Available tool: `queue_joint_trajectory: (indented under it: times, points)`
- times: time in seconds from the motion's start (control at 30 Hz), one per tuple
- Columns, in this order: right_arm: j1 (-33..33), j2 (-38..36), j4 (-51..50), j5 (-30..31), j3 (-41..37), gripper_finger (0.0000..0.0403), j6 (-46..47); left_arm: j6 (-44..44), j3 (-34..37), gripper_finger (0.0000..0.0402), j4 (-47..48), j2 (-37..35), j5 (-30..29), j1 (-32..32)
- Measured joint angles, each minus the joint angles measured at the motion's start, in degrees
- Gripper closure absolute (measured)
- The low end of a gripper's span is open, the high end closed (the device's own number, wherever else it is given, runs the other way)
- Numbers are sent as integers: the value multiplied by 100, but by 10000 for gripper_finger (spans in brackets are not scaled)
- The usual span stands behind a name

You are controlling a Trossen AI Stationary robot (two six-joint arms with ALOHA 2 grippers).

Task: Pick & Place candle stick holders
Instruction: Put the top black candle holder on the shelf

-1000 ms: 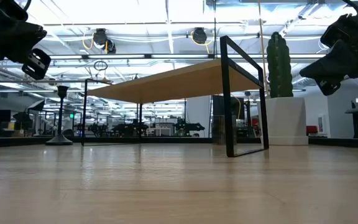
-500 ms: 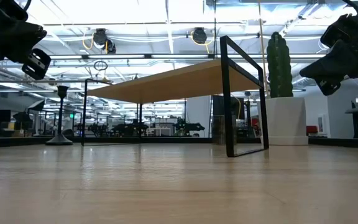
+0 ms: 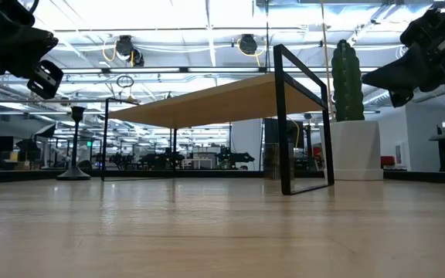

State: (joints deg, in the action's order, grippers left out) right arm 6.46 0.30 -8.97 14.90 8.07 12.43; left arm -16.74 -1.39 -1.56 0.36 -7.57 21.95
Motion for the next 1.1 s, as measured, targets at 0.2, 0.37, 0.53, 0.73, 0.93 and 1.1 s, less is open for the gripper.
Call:
queue_joint_trajectory:
  times: [0.2,0.37,0.53,0.73,0.93,1.1]
  points:
    - [0,9,114,0,-54,399,9,1,0,369,1,0,0,0]
    - [0,11,562,2,-93,399,11,9,0,369,2,0,-2,1]
    - [0,9,903,4,-102,399,13,875,0,369,-39,0,-777,-15]
    - [0,12,1038,4,-100,399,13,823,0,369,-601,2,-1467,-14]
    - [0,11,1044,16,-95,399,35,766,0,369,-1609,0,-2789,-17]
    - [0,13,1111,192,-93,399,388,458,0,369,-2260,0,-3611,-17]
